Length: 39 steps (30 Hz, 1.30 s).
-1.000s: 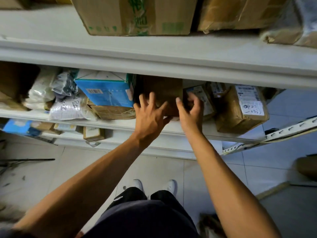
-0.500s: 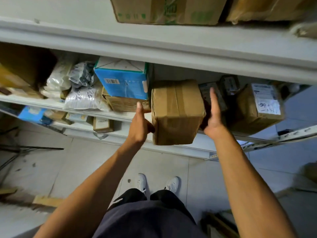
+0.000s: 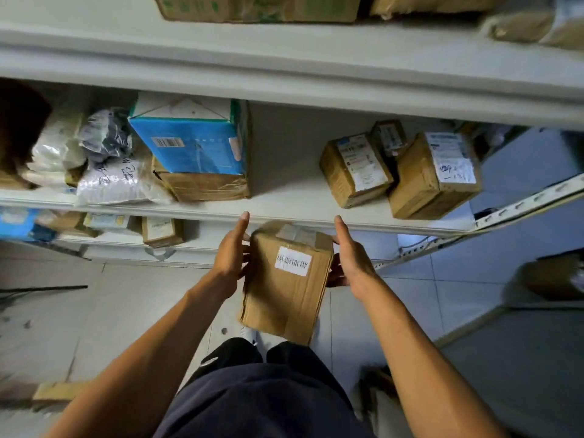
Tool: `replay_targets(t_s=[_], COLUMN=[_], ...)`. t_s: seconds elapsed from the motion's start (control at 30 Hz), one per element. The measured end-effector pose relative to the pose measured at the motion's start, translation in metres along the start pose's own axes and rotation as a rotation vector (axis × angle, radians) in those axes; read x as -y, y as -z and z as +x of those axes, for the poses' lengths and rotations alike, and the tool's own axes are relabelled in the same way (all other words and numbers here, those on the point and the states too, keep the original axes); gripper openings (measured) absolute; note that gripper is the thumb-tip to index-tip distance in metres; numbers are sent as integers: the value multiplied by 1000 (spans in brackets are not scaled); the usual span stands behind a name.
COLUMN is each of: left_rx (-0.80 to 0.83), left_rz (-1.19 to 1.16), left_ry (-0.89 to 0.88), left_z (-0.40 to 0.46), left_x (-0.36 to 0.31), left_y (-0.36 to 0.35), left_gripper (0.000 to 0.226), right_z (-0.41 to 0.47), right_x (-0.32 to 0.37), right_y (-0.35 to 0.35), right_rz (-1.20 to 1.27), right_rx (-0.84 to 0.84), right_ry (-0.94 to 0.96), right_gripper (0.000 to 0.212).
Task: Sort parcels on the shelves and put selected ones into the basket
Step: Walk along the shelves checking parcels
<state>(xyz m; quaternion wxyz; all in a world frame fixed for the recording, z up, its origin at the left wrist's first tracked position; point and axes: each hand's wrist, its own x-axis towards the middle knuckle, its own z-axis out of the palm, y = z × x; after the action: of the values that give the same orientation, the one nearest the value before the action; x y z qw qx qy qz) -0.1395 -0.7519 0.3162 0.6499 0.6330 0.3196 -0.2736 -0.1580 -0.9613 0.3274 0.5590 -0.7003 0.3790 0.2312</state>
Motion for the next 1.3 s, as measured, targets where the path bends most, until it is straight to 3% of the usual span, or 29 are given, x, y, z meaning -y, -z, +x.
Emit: replay_targets(t_s=[0.07, 0.2, 0.37, 0.47, 0.6, 0.7, 0.83, 0.93, 1.07, 1.17, 1.23, 1.3], left_rx=[12, 11, 74, 247, 535, 650, 748, 796, 909, 989, 994, 998], left_rz=[52, 243, 804, 1066, 1351, 1516, 1644, 1735, 1763, 1692, 1706, 1766], left_ry=[0, -125, -454, -627, -737, -872, -960, -967, -788, -784, -879, -1058], left_z=[2, 8, 6, 5, -3, -12, -24, -30, -23, -21, -23, -29], left_x=[-4, -3, -18, -37, -58, -62, -63, -77, -111, -116, -111, -110], left_y=[-2, -6, -21, -41, -61, -76, -96, -114, -126, -127, -130, -134], left_gripper=[57, 55, 76, 74, 82, 78, 56, 55, 49, 44, 45, 43], right_z=[0, 6, 3, -6, -11, -13, -6, -13, -25, -32, -39, -44], right_x=[-11, -25, -53, -78, -111, -125, -141, -140, -127, -119, -119, -120], right_y=[-1, -2, 4, 3, 1, -8, -17, -19, -21, -28, -39, -55], right_rz=[98, 253, 545, 712, 865, 931, 1017, 996, 1024, 1058, 1013, 996], right_rx=[67, 214, 313, 345, 296, 254, 223, 379, 606, 661, 678, 584], right_ry=[-109, -255, -395, -382, -373, -439, -447, -421, -321, -302, -298, -314], right_gripper=[88, 61, 67, 74, 62, 60, 56, 67, 114, 123, 119, 108])
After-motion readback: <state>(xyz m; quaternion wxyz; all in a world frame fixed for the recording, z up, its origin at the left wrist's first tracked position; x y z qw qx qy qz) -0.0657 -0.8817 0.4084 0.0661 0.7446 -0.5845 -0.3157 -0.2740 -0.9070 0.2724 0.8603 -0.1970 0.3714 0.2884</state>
